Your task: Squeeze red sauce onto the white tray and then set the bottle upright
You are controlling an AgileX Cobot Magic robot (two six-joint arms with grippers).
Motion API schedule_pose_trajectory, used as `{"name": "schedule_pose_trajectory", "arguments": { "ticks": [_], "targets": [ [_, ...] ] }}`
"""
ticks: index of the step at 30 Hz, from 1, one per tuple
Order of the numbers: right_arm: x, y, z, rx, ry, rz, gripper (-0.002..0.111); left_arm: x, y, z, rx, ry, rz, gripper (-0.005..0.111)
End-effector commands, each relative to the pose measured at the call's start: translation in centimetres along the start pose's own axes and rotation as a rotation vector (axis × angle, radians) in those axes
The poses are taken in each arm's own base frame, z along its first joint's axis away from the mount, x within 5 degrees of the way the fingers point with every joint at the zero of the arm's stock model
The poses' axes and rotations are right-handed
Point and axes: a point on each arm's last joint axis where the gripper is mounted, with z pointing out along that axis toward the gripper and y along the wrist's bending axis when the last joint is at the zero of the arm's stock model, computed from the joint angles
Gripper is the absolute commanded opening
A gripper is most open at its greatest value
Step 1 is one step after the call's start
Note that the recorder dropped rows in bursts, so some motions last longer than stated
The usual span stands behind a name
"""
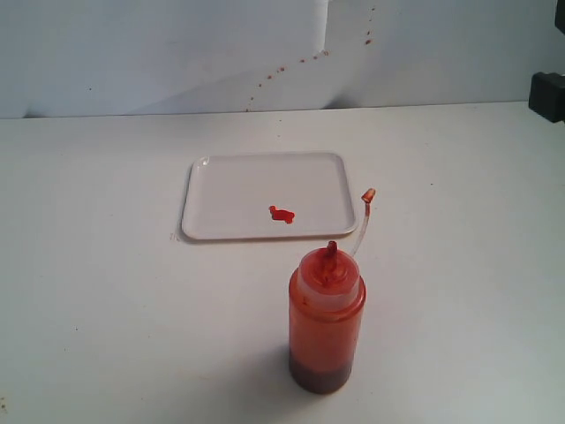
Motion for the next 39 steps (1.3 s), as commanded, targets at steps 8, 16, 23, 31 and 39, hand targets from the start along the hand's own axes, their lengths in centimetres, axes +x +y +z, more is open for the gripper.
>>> {"name": "schedule_pose_trajectory", "arguments": {
  "ticks": [8,16,23,31,39],
  "targets": [
    [-0.2,0.0,0.0,0.002,-0.005,0.009,0.001,0.1,-0.1,0.0,0.015,-0.004,0.007,0.002],
    [-1.1,-0.5,-1.7,0.012,-0.068,0.020,0.001,0.1,-0.3,0.0,0.058,-0.007,0.019,0.002],
    [-2.6,-1.4,-5.1,0.035,-0.191,0.041,0.001,0.1,-0.2,0.0,0.028,-0.005,0.010,0.002],
    [-3.4,-3.3,-8.7,0.160,-0.297,0.057,0.001,0.1,-0.2,0.0,0.028,-0.005,0.010,0.002],
    [-3.8,-4.8,-12.7,0.354,-0.387,0.050,0.001,0.1,-0.2,0.0,0.027,-0.005,0.009,0.002]
  ]
}}
